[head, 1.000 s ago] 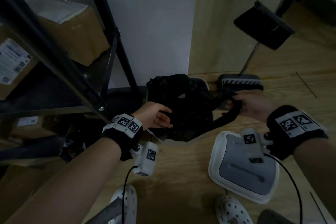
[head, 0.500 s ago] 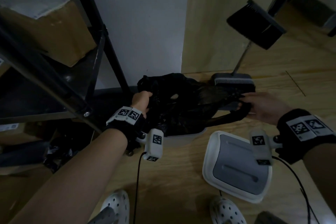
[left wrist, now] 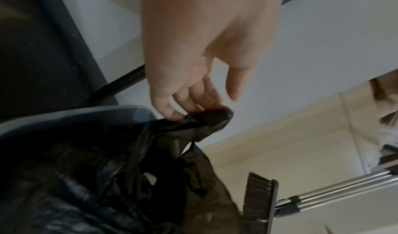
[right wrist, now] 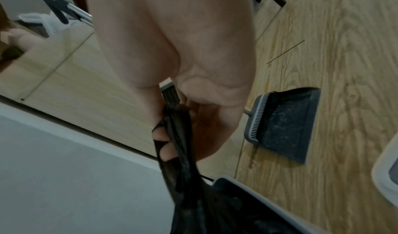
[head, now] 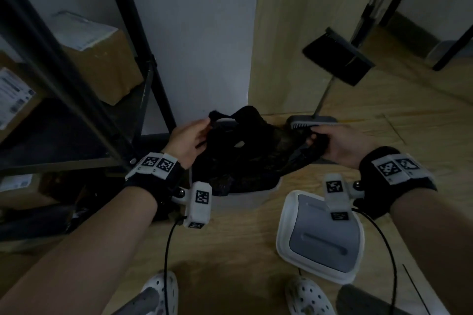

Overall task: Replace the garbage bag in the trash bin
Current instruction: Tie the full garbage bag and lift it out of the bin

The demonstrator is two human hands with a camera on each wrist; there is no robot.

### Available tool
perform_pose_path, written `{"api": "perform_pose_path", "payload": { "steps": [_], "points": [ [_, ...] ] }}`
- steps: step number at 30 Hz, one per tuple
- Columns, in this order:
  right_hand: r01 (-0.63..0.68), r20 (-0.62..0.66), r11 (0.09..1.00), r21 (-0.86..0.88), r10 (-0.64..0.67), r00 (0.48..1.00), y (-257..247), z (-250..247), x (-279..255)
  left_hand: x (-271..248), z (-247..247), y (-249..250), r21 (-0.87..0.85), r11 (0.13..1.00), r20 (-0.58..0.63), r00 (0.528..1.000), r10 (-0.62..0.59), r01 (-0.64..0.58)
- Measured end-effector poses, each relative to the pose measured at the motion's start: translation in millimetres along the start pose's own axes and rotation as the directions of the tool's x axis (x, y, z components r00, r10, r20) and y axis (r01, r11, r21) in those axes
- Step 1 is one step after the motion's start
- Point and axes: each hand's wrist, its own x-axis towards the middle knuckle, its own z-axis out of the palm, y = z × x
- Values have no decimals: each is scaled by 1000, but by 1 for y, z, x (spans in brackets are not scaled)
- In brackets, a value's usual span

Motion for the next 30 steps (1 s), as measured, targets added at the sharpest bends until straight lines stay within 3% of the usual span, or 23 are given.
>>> {"api": "perform_pose_path", "payload": {
  "steps": [6,9,12,15,18,20,22,24,28,30],
  "points": [
    [1,121,998,57,-8,993,-16,23,-29,-28,3,6,251,967,-4,999,-51,50],
    [55,174,998,-40,-47,984,-18,33,-39,-28,7,-1,470,881,-66,993,99,-57],
    [87,118,985,-147,-70,991,-17,38,-44,-22,9,-5,707,682,-15,960,279,-187],
    [92,101,958,-272,-67,993,-15,36,-44,-11,15,-9,843,470,111,940,322,-261],
    [83,156,911,-404,-21,988,-15,30,-43,0,26,-13,957,105,240,942,235,-270],
    [85,197,890,-448,5,980,-17,26,-42,5,32,-18,944,-133,320,937,141,-302],
    [85,211,861,-501,26,977,-19,23,-43,6,36,-22,912,-269,352,928,123,-310],
    [74,170,821,-565,28,985,-20,20,-41,4,36,-26,921,-228,359,917,172,-317],
    [27,17,719,-694,-22,1000,-30,15,-36,-6,36,-20,890,232,319,901,295,-391],
    [10,-50,664,-747,-71,996,-36,14,-38,-13,35,-12,857,323,276,886,372,-402]
  ]
}}
